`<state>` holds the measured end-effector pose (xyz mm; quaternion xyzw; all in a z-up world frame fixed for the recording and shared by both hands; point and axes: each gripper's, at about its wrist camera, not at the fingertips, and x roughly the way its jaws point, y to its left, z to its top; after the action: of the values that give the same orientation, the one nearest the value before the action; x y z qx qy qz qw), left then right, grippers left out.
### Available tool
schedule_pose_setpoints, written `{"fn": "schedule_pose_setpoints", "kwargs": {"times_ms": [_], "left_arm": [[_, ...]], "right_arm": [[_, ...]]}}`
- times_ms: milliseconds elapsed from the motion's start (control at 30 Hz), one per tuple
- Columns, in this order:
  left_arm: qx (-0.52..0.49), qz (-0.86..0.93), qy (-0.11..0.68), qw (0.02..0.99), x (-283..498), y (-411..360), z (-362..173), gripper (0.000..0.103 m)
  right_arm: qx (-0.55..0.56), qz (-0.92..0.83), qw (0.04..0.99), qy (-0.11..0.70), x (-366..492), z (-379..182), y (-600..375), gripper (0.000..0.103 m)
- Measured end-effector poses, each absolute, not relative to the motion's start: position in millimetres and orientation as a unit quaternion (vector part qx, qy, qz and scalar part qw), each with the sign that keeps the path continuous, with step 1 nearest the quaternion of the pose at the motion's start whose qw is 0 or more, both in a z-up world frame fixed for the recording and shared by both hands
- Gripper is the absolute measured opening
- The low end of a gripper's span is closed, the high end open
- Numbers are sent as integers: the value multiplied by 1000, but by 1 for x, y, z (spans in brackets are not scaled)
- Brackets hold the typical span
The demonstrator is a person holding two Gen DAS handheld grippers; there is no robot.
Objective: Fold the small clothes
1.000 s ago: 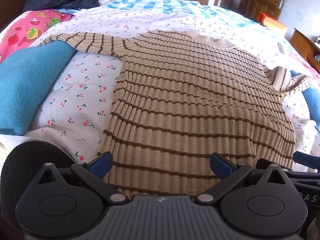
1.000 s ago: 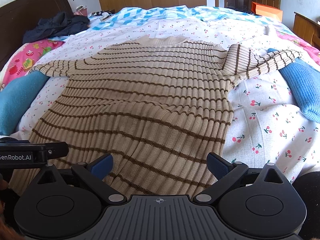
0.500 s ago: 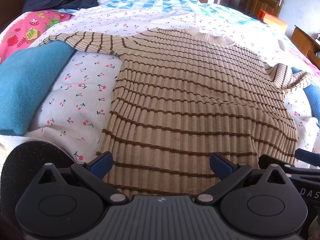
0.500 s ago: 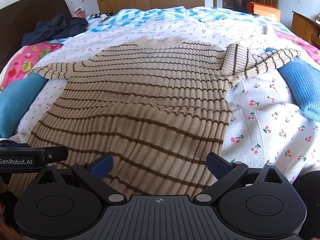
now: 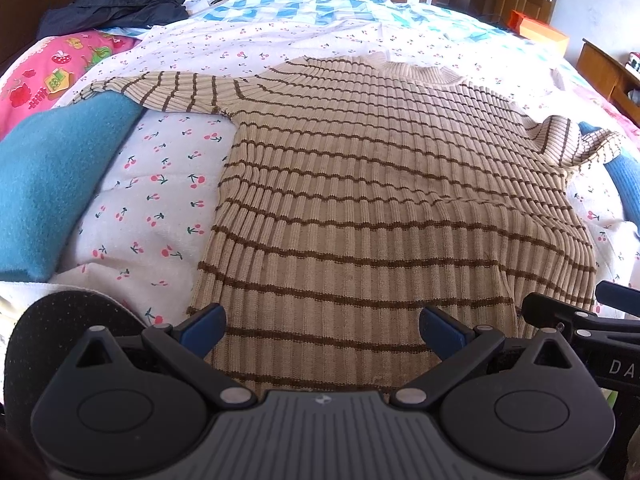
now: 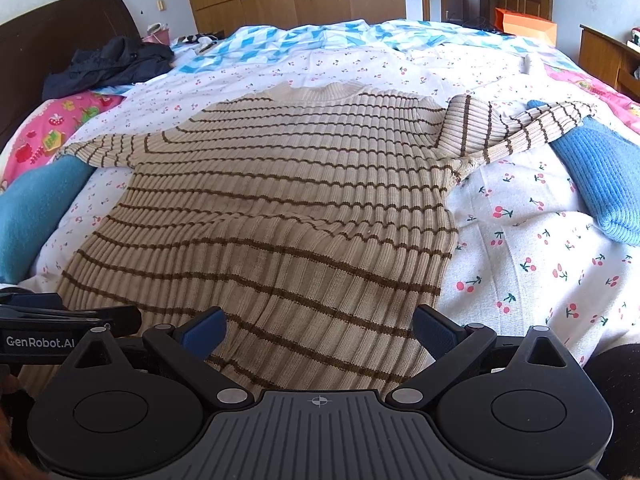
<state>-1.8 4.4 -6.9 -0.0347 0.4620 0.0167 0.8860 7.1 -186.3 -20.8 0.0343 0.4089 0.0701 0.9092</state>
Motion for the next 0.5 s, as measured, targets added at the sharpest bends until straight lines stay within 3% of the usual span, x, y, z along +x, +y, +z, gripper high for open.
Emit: {"fn": "schedule_pose_setpoints", "kwargs": {"times_ms": [500], "left_arm": [[-31,11,453,891,-5,3,-4,103]], "right_arm": [[32,70,913,401,6,-18,-185,99]]}}
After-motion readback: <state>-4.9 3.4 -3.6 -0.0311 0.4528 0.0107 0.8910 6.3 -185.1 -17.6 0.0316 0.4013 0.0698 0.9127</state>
